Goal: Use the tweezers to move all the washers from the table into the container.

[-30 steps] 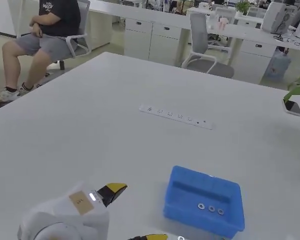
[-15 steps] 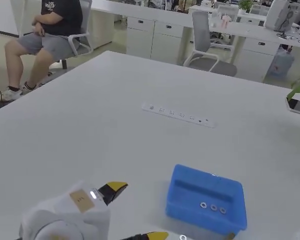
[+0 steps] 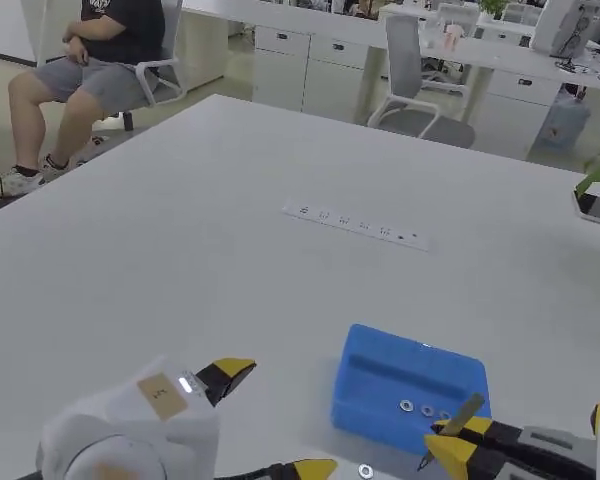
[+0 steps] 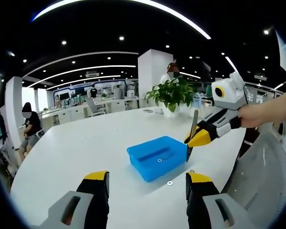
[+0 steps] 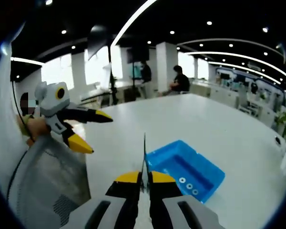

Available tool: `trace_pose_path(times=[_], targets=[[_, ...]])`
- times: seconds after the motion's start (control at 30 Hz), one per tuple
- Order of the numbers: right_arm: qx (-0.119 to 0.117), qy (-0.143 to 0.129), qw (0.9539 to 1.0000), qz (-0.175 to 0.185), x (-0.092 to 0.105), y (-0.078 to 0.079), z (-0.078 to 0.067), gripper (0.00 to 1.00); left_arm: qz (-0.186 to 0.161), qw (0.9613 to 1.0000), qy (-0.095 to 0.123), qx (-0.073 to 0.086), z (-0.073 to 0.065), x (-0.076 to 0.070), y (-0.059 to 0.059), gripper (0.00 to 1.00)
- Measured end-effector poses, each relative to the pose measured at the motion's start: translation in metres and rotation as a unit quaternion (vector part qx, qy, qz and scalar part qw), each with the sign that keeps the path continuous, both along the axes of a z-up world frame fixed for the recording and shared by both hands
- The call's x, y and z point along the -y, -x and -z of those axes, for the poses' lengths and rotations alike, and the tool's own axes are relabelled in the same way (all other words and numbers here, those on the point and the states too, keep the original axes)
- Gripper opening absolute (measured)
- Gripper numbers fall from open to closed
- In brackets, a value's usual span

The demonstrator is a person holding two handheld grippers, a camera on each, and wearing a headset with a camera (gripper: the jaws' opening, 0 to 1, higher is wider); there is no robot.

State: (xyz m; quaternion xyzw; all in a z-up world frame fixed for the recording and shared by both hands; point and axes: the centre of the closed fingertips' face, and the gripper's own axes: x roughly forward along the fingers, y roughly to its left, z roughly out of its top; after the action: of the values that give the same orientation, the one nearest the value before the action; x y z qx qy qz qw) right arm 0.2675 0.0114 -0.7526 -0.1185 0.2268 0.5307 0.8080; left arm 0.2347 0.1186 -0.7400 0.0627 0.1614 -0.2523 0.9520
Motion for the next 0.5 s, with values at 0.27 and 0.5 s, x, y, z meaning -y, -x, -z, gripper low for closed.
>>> trace_pose_path(times=[0.27, 0.5], targets=[[-0.039, -0.016, 0.9978, 0.05, 0.024, -0.004, 0.029, 0.03, -0.002, 1.0, 0.003, 0.0, 0.0, -0.001, -0.001, 0.65], [-0.05, -0.003, 0.9953, 0.083, 0.051, -0.009, 0.045, 0.04, 0.004, 1.0, -0.001, -0.005, 0.002, 0.001, 0.0, 0.65]])
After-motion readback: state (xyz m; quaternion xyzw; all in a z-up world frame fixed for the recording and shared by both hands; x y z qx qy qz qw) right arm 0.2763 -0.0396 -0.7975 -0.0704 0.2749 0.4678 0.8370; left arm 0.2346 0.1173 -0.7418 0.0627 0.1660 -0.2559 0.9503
